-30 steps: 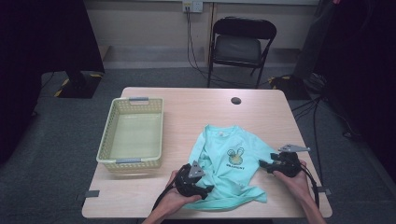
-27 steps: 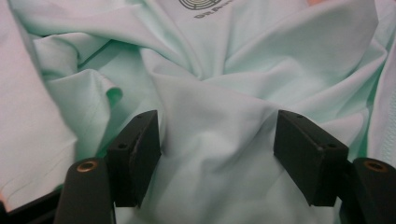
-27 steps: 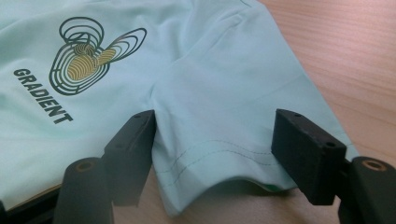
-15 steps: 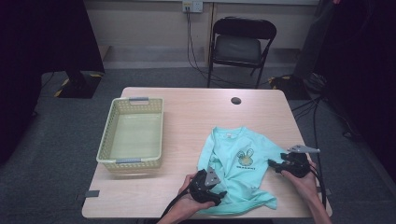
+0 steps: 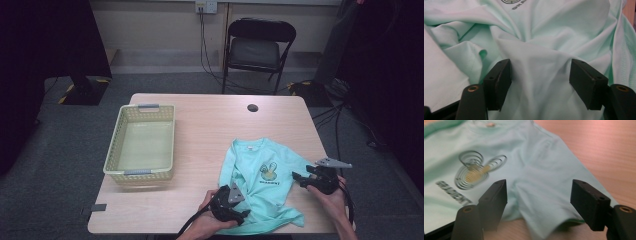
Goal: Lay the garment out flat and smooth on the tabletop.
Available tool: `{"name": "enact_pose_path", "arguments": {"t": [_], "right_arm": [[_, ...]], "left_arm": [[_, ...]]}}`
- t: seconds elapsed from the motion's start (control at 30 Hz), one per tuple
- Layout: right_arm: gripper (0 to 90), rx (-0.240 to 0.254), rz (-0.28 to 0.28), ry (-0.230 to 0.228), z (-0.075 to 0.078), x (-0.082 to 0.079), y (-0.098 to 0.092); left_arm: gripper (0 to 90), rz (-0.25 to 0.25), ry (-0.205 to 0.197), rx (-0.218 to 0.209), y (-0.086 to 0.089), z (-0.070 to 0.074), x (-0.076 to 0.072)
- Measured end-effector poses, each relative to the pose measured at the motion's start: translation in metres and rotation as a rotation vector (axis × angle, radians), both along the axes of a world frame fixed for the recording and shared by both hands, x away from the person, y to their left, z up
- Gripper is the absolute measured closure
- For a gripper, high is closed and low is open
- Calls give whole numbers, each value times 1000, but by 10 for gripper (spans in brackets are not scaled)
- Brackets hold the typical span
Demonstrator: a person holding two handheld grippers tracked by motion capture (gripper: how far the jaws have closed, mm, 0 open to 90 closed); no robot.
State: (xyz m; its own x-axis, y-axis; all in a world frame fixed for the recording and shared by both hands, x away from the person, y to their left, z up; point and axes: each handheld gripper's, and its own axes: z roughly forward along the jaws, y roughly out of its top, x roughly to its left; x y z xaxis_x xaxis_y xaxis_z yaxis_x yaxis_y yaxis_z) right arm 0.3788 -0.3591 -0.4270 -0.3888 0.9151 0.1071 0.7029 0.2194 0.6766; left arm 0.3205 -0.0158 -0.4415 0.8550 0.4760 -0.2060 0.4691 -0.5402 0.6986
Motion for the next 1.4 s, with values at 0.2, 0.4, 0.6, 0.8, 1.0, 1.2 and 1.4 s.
{"name": "enact_pose_path", "arguments": {"t": [0.2, 0.4, 0.6, 0.8, 1.0, 1.2, 1.4], "right_arm": [[277, 53, 71, -19, 11, -7, 30], [283, 32, 196, 6, 7, -19, 70], [305, -5, 267, 31, -4, -23, 100], [313, -45, 283, 34, -14, -27, 107], [314, -49, 292, 22, -14, -32, 107], [313, -44, 297, 18, -14, -36, 106], [313, -43, 302, 18, -14, -36, 105]], "left_arm": [[306, 98, 3, -25, 12, 10, 8], [207, 155, -19, -60, 34, 15, 17], [281, 205, -32, -22, 48, 10, 27], [423, 232, -29, -13, 55, 5, 31], [431, 309, -20, -25, 66, 4, 39], [523, 290, 40, -31, 67, -8, 48], [840, 268, 41, -30, 60, -7, 47]]}}
